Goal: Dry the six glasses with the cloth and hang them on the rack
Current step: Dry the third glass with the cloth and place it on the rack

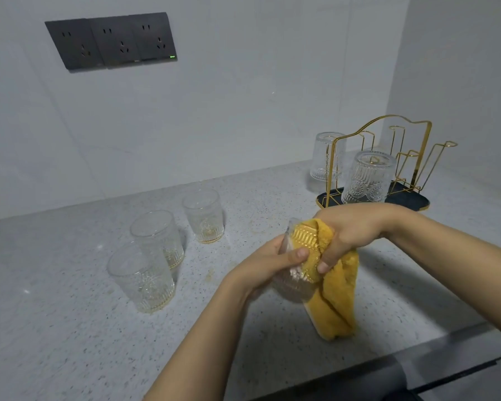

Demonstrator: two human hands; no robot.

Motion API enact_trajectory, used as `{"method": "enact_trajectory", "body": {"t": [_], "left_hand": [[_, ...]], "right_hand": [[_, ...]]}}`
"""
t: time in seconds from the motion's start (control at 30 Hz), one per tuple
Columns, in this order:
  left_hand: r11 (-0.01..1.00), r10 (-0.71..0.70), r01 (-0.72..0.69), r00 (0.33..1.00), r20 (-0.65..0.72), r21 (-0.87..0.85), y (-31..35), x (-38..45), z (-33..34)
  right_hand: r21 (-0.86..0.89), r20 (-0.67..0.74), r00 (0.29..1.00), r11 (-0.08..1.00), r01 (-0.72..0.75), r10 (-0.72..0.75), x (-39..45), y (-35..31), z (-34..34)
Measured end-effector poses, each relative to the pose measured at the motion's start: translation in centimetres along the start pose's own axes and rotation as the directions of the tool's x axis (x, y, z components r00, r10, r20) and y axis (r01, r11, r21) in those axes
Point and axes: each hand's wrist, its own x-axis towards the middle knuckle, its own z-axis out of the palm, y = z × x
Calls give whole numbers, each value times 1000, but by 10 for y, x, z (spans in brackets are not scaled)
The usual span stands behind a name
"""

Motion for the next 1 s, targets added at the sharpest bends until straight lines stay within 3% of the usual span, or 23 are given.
{"method": "enact_trajectory", "body": {"t": [0.1, 0.2, 0.27, 0.33, 0.4, 0.43, 0.5, 0.57, 0.67, 0.8, 0.83, 0.93, 1.0], "left_hand": [[993, -33, 37, 999, 39, -110, -1, -1, -2], [957, -47, 36, 998, -32, -287, 0, 1, -8], [920, -24, -12, 996, -86, -393, 2, 3, -8], [866, -20, -62, 987, -158, -497, 5, 1, -4], [775, -33, -131, 969, -246, -618, 9, -1, -1], [714, -32, -171, 961, -276, -679, 10, -1, -1], [632, -32, -236, 944, -329, -738, 11, 2, -4], [602, -27, -271, 933, -359, -751, 10, 4, -5], [600, -48, -255, 935, -353, -758, 6, 2, 2], [556, -83, -224, 943, -322, -800, 0, 3, 8], [555, -81, -231, 941, -329, -799, 2, 3, 9], [588, -100, -247, 923, -372, -770, 11, -2, 13], [588, -136, -231, 916, -376, -775, 10, -2, 11]], "right_hand": [[95, -60, 998, 995, 17, -11, 4, -2, 1], [268, -355, 935, 960, 82, 19, 5, -2, 5], [318, -590, 804, 936, 153, 69, 10, -1, 12], [355, -782, 599, 914, 198, 174, 17, 2, 21], [449, -839, 433, 868, 211, 329, 25, 2, 35], [530, -818, 409, 805, 265, 404, 29, -1, 46], [680, -727, 481, 611, 406, 490, 40, -10, 74], [762, -647, 552, 480, 435, 526, 53, -20, 98], [791, -612, 548, 440, 426, 569, 68, -34, 115], [795, -606, 468, 472, 380, 643, 83, -48, 117], [803, -591, 468, 424, 419, 657, 83, -48, 112], [828, -470, 559, 123, 547, 683, 85, -43, 95], [828, -459, 571, 94, 553, 681, 85, -45, 99]]}}
